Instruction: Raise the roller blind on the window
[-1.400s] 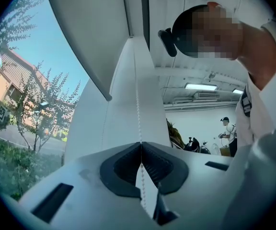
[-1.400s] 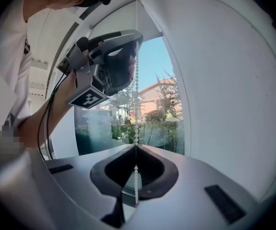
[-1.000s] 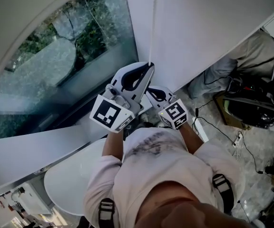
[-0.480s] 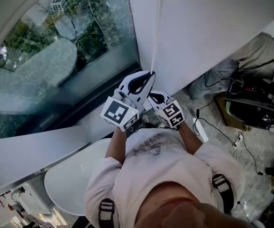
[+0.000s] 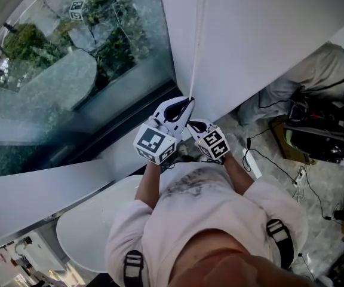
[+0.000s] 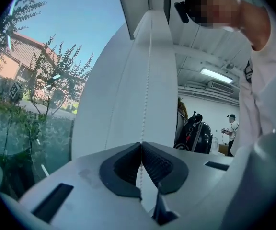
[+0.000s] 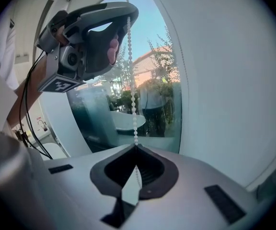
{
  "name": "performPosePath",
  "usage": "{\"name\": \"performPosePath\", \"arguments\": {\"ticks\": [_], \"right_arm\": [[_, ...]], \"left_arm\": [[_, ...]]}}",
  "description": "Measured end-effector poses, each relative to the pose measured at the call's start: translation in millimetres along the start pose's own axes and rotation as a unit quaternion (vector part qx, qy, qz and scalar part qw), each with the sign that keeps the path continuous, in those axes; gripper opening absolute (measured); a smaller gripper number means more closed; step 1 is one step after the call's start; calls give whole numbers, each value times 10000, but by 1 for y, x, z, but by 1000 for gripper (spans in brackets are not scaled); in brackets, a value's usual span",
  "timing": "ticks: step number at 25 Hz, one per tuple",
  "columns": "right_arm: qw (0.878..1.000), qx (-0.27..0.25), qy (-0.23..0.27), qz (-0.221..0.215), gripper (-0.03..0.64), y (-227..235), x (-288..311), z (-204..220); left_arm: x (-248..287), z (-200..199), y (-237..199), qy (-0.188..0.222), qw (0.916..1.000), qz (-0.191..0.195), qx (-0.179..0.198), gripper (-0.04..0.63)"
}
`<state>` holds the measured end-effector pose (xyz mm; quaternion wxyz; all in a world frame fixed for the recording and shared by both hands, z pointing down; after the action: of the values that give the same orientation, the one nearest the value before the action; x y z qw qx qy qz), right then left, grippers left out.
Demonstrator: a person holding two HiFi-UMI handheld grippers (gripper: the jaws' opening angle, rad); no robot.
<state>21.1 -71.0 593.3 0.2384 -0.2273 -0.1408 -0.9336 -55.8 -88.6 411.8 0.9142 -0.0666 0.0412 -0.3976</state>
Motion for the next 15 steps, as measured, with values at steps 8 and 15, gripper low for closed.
{"name": "performPosePath", "arguments": {"ticks": [8, 15], "right_arm": [[9995, 90, -314, -51, 61, 1, 17, 23], [9985, 142, -525, -51, 61, 4, 23, 34]], "left_arm": [[-2, 29, -6, -186, 9995, -11, -244, 9], [1, 43, -7, -322, 9989, 30, -334, 9]]}}
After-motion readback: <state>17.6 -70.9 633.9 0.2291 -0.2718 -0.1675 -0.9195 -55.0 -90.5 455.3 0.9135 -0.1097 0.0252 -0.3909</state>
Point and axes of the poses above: the fingertips, and each gripper's own axes: x forward along the fingers, y to its right, z out of its underside, the point moved 6 cm from there along -x, backward along the fingers, and after that the axes turned 2 degrees about y, right-handed, at the moved point
